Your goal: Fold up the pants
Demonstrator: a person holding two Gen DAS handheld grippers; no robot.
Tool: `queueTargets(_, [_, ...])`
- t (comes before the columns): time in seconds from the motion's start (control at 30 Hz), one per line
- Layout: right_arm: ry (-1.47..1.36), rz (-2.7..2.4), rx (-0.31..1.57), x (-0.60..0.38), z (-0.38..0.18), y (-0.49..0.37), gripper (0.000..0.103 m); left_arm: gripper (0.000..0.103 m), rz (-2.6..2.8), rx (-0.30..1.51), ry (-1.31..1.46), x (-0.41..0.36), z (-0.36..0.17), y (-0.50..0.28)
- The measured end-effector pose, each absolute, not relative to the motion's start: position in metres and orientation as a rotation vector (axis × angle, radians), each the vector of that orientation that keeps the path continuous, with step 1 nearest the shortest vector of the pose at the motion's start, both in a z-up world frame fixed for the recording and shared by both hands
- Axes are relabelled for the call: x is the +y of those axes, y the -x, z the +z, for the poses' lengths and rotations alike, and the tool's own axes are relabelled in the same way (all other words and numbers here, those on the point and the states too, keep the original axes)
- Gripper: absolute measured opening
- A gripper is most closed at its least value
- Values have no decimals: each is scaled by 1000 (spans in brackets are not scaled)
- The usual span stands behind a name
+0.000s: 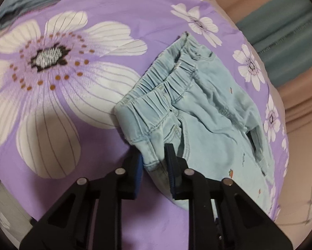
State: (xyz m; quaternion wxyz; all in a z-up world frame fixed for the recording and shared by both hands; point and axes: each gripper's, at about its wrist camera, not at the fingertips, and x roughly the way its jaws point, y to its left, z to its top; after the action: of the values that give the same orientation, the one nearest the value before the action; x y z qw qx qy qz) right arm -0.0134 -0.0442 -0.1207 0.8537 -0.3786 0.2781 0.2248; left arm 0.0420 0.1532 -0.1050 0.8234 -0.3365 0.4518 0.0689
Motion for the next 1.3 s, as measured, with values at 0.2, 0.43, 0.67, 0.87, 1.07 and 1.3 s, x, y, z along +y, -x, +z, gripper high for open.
queueTargets(0.2, [700, 502, 615, -47, -98, 22, 9, 18, 137, 925, 690, 159, -87, -22])
queueTargets(0.43, [754, 557, 683, -33, -118, 38, 9, 27, 168, 1020, 548, 155, -102, -22])
queueTargets(0.67, [422, 698, 787, -71, -72, 24, 45, 59, 222, 961, 429, 164, -76, 4])
queueTargets(0.87, [209, 476, 824, -134, -65, -23, 50, 59, 15, 898, 346, 112, -59, -21])
queueTargets(1.07, [156, 212, 919, -207, -94, -60, 49, 59, -73, 999, 180, 57, -101, -53])
queueTargets(1.3, [46, -162, 967, -359, -107, -49, 59, 59, -107, 1012, 135, 67, -102, -57])
